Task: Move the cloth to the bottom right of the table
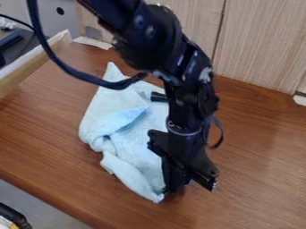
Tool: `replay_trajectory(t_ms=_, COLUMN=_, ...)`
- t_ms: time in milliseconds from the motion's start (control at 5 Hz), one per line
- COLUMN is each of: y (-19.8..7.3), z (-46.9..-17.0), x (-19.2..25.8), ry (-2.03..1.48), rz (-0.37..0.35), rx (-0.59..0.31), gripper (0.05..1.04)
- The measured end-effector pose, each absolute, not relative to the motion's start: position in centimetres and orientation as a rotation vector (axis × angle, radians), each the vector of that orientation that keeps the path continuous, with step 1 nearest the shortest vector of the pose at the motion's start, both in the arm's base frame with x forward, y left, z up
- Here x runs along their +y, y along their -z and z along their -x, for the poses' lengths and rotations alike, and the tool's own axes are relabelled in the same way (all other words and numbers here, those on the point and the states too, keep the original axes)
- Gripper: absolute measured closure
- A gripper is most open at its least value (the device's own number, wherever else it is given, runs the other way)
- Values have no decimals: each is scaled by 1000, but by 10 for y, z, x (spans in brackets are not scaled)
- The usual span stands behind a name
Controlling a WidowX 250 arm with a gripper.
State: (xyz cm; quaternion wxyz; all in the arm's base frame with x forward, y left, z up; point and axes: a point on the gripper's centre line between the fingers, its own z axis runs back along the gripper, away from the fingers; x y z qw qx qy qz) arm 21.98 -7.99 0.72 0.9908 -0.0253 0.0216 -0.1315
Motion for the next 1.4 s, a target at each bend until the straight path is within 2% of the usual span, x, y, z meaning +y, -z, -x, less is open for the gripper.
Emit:
replay_trajectory(t_ms=200, y=-9, z=-215, x=-76, ry=253, rz=32, rx=60, gripper=771)
replay_trajectory(t_ms=600, y=-28, z=-217, x=-67, ry=230, rz=26, rx=23, gripper=189)
replay_trajectory(t_ms=800, y=-31, z=-215, x=-67, ry=236, rz=17, rx=28, gripper=62)
replay_trajectory(t_ms=1200, y=-80, z=-217, x=-70, ry=239, rz=44, rx=-106, gripper=75)
replay_trajectory(t_ms=1400, y=-81, z=-216, x=-70, ry=239, rz=44, rx=-109, gripper=76)
